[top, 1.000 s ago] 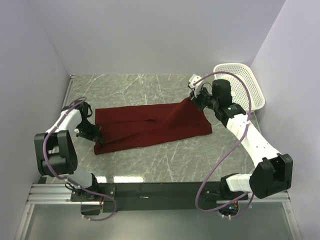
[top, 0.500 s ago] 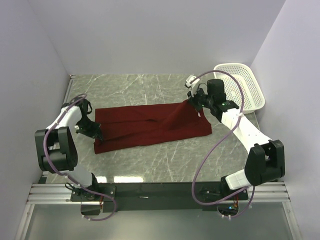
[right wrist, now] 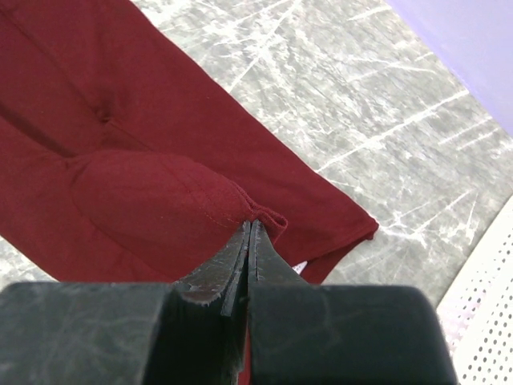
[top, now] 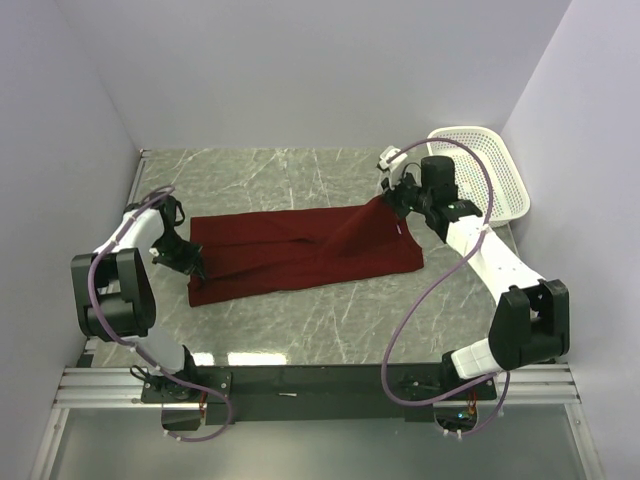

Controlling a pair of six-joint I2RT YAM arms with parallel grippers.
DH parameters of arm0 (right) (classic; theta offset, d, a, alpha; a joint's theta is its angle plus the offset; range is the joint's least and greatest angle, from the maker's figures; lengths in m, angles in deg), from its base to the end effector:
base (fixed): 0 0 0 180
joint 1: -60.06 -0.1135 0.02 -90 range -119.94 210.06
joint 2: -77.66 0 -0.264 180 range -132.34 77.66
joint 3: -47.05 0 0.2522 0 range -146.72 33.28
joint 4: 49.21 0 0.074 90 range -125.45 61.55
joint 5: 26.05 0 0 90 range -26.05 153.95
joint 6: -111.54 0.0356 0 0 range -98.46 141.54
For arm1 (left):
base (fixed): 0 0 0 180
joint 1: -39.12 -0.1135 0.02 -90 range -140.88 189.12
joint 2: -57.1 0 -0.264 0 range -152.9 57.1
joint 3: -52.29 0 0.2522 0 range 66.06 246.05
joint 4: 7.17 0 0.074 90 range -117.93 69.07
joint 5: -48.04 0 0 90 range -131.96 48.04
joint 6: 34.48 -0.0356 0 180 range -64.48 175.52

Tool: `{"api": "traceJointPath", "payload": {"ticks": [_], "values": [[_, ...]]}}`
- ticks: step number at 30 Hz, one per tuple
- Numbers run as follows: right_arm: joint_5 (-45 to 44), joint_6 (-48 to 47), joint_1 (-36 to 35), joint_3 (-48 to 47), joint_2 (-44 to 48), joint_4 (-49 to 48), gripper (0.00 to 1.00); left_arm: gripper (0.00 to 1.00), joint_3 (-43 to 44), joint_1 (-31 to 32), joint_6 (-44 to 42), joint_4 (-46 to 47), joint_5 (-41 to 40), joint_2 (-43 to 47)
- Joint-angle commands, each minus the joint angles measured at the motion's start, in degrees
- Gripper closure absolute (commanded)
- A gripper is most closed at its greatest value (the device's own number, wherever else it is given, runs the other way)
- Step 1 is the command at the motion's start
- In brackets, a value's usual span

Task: Fold and stack the t-shirts
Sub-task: Fold the tshirt

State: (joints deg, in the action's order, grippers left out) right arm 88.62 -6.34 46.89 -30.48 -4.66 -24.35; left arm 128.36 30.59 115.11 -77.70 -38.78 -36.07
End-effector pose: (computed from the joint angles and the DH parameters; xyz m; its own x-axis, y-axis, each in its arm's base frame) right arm 0.3164 0.0893 0.3015 -0.1638 -0.4747 -0.8647 -0.7205 0.6564 -0.2239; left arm 0.2774 0.0396 0.1935 -0.3744 -0.9269 0.0269 -0.9260 0.3722 -0.0637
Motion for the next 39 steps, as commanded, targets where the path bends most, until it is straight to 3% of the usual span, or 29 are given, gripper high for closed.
{"api": "traceJointPath", "payload": {"ticks": [1, 39], "values": [[-0.6, 1.0, 1.1, -2.7, 1.6, -2.7, 1.00, 1.00, 2.6, -0.3, -0.9, -0.1, -0.6, -0.4], [-2.4, 2.0, 3.5, -1.3, 3.0, -1.7, 1.00, 1.00, 13.4, 3.5, -2.3, -1.3, -0.5, -10.3]]}}
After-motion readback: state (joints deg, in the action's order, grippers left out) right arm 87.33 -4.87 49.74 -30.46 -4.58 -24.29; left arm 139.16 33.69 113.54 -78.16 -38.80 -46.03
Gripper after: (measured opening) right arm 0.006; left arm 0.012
